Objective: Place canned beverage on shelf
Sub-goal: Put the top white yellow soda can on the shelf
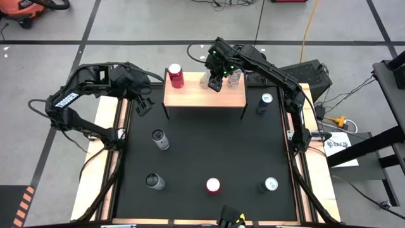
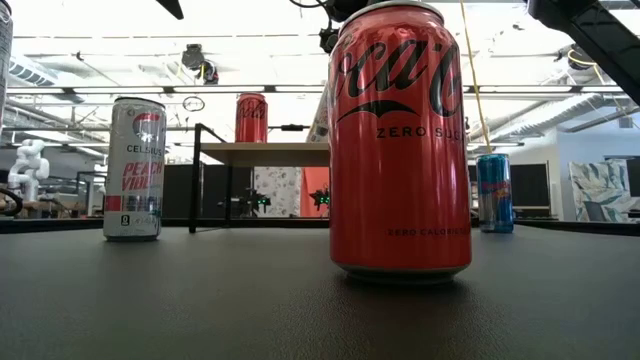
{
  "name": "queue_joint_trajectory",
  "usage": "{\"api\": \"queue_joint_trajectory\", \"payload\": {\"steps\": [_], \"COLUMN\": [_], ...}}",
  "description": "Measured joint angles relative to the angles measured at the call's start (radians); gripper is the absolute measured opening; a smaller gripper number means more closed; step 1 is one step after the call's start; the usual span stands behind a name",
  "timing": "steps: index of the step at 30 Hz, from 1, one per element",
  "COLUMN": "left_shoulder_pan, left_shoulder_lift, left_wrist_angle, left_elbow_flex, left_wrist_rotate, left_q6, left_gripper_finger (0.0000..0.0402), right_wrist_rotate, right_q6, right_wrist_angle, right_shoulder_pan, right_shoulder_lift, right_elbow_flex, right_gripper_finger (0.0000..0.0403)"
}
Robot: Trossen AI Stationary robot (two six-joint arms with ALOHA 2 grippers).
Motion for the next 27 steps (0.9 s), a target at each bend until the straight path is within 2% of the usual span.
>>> {"api": "queue_joint_trajectory", "payload": {"steps": [13, 23, 27], "left_shoulder_pan": [0.000, 0.000, 0.000], "left_shoulder_lift": [0.000, 0.000, 0.000], "left_wrist_angle": [-0.001, -0.003, -0.004], "left_elbow_flex": [0.000, -0.001, -0.001], "left_wrist_rotate": [0.000, 0.000, 0.000], "left_q6": [0.001, 0.002, 0.002], "left_gripper_finger": [0.0373, 0.0373, 0.0373], "right_wrist_rotate": [0.000, 0.000, 0.000], "right_q6": [-0.001, -0.008, -0.009], "right_wrist_angle": [0.001, 0.017, 0.037], "right_shoulder_pan": [0.000, 0.000, 0.000], "right_shoulder_lift": [0.000, 0.000, 0.000], "right_elbow_flex": [0.000, 0.000, 0.000], "right_gripper_finger": [0.0261, 0.0308, 0.0315]}}
